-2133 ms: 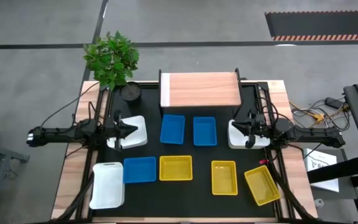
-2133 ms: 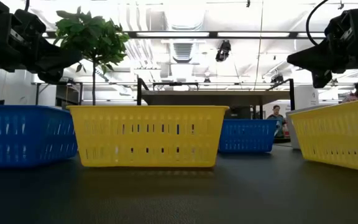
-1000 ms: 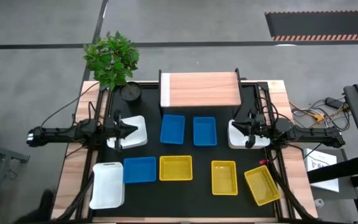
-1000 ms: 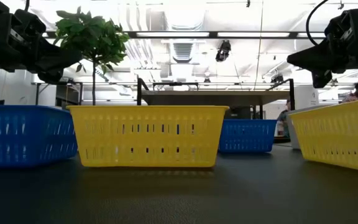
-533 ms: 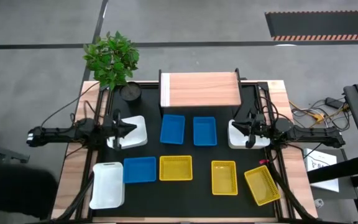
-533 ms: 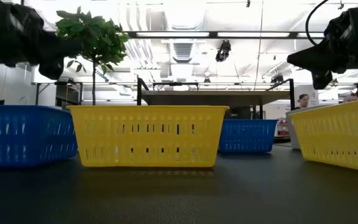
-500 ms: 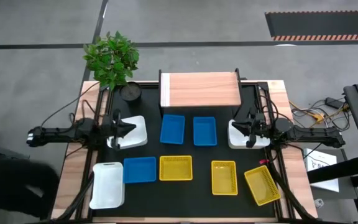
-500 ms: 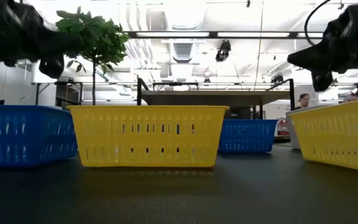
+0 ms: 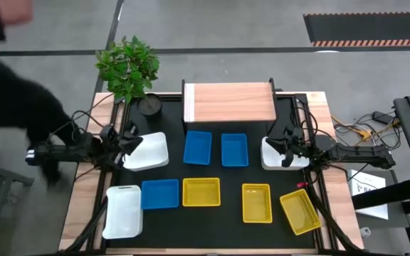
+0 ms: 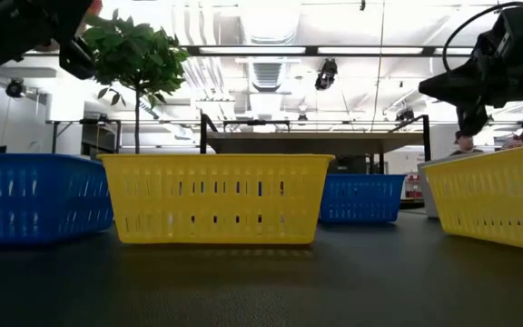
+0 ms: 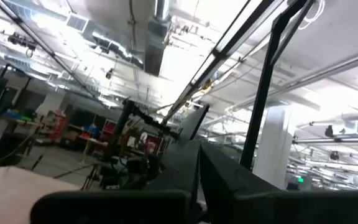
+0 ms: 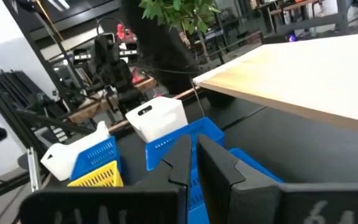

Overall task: Stack baskets on shelf by color
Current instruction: Put the top left blue bin on the shelf

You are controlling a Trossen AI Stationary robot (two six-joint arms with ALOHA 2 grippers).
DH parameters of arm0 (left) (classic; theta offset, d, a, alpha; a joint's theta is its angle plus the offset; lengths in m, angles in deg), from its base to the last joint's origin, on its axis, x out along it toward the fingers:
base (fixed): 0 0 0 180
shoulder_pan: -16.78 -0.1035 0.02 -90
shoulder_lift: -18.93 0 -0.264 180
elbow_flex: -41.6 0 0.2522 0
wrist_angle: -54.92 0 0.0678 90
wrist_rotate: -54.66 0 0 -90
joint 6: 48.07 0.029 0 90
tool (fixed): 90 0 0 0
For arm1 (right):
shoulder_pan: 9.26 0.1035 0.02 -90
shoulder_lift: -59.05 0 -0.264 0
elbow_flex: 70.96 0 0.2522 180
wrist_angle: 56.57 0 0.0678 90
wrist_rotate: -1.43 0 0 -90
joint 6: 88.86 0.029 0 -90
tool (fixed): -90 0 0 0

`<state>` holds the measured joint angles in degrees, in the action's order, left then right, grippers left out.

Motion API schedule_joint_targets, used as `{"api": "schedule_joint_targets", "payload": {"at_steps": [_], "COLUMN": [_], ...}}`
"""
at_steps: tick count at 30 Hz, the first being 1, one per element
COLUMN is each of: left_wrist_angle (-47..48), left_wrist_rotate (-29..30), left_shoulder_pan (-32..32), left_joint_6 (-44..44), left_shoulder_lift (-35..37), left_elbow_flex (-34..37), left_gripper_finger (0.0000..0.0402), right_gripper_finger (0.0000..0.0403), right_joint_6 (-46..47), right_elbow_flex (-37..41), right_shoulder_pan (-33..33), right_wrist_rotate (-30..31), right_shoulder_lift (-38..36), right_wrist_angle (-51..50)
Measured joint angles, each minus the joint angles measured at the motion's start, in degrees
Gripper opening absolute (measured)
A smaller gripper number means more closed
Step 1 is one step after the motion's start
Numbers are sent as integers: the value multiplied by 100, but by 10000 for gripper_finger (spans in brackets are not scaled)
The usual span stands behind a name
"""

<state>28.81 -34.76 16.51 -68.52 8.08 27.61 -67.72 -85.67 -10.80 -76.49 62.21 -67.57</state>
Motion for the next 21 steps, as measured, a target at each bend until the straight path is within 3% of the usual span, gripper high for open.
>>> {"api": "schedule_joint_targets", "payload": {"at_steps": [7,15,21], "left_wrist_angle": [-325,-594,-1029], "left_wrist_rotate": [163,315,330], "left_shoulder_pan": [0,0,2], "left_joint_6": [-13,282,630], "left_shoulder_lift": [-262,-348,-927], "left_elbow_flex": [-115,-271,-429], "left_gripper_finger": [0,0,0], "right_gripper_finger": [18,18,18], "right_joint_6": [-131,-1030,-2005], "right_elbow_flex": [0,0,0], "right_shoulder_pan": [0,1,0], "right_wrist_rotate": [0,-49,-48], "right_shoulder_lift": [0,64,342], "right_wrist_angle": [88,1288,2342]}}
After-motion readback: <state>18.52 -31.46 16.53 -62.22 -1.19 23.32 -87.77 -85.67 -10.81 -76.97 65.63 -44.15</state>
